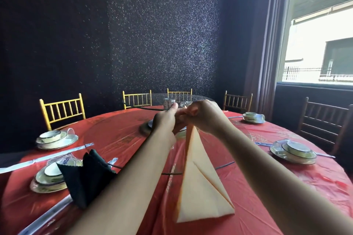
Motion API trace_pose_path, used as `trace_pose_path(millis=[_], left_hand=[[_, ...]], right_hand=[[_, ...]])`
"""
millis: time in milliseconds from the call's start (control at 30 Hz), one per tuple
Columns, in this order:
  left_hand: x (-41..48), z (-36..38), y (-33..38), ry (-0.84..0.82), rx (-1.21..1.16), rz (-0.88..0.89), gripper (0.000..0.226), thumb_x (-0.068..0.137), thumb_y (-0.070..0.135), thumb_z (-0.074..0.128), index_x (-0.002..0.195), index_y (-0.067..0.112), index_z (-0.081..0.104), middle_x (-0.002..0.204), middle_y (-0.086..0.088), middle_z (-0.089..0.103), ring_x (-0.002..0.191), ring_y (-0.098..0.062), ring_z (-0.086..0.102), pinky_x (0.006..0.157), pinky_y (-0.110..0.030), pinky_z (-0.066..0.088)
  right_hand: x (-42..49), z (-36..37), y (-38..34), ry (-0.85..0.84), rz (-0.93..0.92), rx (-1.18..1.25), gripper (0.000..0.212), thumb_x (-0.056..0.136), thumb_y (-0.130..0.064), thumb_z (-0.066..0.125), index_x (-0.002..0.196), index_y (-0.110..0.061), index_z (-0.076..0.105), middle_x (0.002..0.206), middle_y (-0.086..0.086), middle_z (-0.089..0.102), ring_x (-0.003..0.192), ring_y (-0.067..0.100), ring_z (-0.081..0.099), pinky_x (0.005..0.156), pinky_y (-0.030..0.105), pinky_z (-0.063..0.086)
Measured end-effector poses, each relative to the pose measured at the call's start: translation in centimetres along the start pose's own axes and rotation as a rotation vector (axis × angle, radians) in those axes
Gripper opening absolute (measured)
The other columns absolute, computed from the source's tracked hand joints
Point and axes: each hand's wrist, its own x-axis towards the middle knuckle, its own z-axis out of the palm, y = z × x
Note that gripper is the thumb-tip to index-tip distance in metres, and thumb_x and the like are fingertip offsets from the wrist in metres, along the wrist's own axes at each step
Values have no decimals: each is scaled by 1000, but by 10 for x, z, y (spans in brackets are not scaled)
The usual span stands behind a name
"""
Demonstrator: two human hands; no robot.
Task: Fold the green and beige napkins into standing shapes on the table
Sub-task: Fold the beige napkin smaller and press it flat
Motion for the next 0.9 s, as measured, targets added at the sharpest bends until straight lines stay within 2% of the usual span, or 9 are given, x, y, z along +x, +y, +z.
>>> trace_pose_path(millis=[67,167,267,367,500,600,700,767,900], left_hand=[[-8,8,6,-17,-55,26,37,93,33,50,73,9,70,71,-9,69,61,-19,63,75,-33,55],[-19,22,13,-128,-200,50,41,98,27,40,74,2,63,52,-3,67,46,-9,64,54,-21,55],[-21,28,15,-165,-262,93,43,99,30,36,91,-1,64,56,2,69,56,-7,65,64,-21,54],[-24,27,14,-181,-197,155,36,99,26,38,101,1,63,69,6,70,69,-5,65,68,-18,51],[-26,22,16,-136,143,400,24,87,6,59,112,6,60,83,4,63,79,-13,60,72,-18,47],[-21,12,15,26,641,649,59,71,14,77,123,9,50,112,-8,59,110,-28,52,93,-38,42],[-25,-1,17,89,1011,756,82,64,33,80,133,17,40,133,-2,50,124,-22,44,102,-38,32],[-25,-9,19,12,1087,714,71,64,39,79,125,19,47,123,-1,59,115,-22,52,96,-37,36],[-33,-22,10,-142,998,652,39,65,34,80,93,18,58,92,-7,66,89,-28,61,80,-42,48]], right_hand=[[6,-7,-1,50,21,-19,27,79,-28,64,85,-1,67,90,20,67,88,33,60,66,33,41],[12,-8,4,154,30,12,14,78,-19,62,78,-5,63,88,17,67,87,34,60,70,34,44],[19,-11,14,187,24,113,19,79,-15,64,61,-13,59,69,8,60,70,23,55,63,31,40],[25,-17,23,198,20,236,21,79,-12,67,59,-16,61,59,0,55,62,13,49,59,27,40],[31,-24,33,206,45,448,9,79,-16,71,76,-8,71,67,3,64,63,8,52,63,28,44],[28,-35,34,232,65,581,12,80,-12,70,81,0,70,60,-4,57,53,-5,45,57,20,41],[18,-50,35,242,112,752,4,81,-13,69,81,-8,69,68,0,60,59,2,50,59,21,41],[9,-57,38,257,135,829,7,81,-14,68,74,-15,67,65,1,61,57,9,51,57,22,42],[-12,-63,45,327,170,832,8,81,-14,69,75,-17,67,58,-8,61,50,4,51,52,19,43]])
